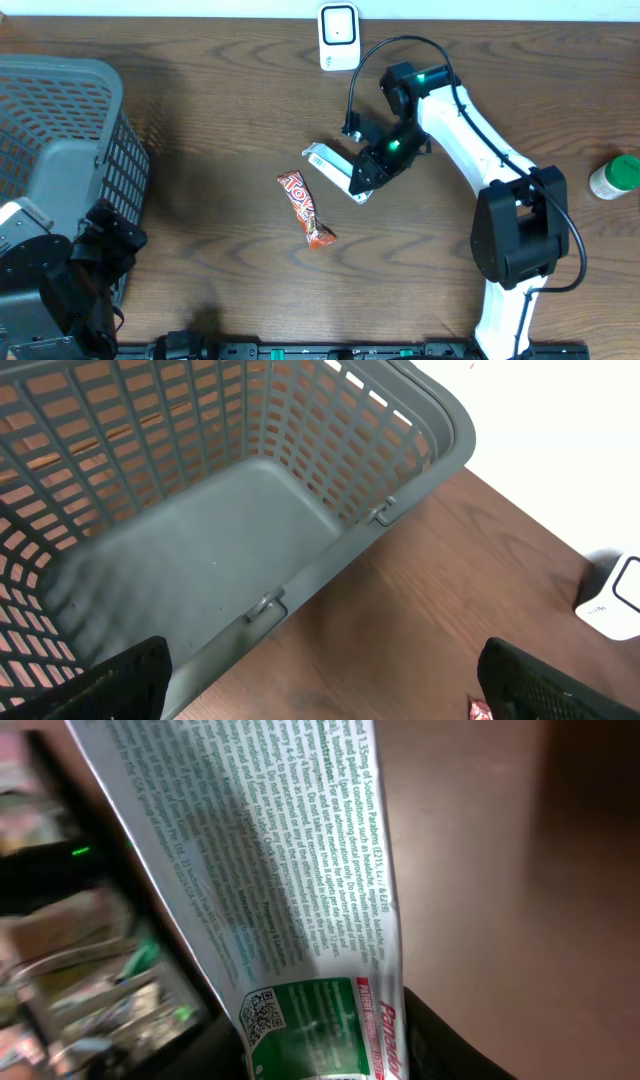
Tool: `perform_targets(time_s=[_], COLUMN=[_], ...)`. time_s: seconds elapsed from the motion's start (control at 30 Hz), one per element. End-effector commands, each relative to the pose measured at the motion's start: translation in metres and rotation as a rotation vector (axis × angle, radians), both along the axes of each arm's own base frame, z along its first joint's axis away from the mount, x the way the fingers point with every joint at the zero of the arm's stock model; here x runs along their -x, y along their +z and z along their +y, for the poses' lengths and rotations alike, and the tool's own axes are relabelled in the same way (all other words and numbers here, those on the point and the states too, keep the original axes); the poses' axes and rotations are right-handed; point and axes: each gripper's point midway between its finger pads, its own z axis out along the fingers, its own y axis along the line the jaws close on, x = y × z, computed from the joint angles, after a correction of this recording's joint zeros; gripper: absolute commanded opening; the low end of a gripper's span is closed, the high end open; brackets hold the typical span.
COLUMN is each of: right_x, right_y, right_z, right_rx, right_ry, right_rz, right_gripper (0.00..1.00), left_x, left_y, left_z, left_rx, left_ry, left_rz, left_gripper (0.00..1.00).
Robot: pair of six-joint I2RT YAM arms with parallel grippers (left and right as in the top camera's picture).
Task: Scan the item barcode
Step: 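Lift the Panadol box and carry it toward the scanner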
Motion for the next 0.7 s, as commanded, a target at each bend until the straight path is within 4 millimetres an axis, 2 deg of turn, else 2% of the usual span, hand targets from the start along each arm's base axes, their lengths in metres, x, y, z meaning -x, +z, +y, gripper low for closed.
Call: perform_targets(time_s=[0.0, 0.1, 0.2, 0.43, 0.67], right_x=[0.014, 0.020, 0.017, 0.003, -0.003], right_y=[0.038, 0.049, 0.056, 0.059, 0.056], right_z=[0.019, 0.018, 0.014, -0.001, -0.003], right_rx=[-0.208, -0.280, -0.324, -0.350, -0.347], right_ry=[0.054, 0.052, 0.030, -0.036, -0.029], right_rz=[0.017, 0.052, 0.062, 0.056, 0.022], right_gripper=[0.38, 0.36, 0.36, 0.36, 0.34], left_x=[0.002, 0.002, 0.002, 0.002, 0.002], left_y=[0.001, 0.001, 0.001, 0.001, 0.001], left_z=[0.003, 0.003, 0.003, 0.003, 0.003], left_rx=[-0.012, -0.012, -0.012, -0.012, -0.012], left_ry=[0.013, 0.013, 0.013, 0.013, 0.013], left_rz=[0.003, 0.003, 0.003, 0.003, 0.003], left_gripper=[0.98, 0.98, 0.98, 0.98, 0.98])
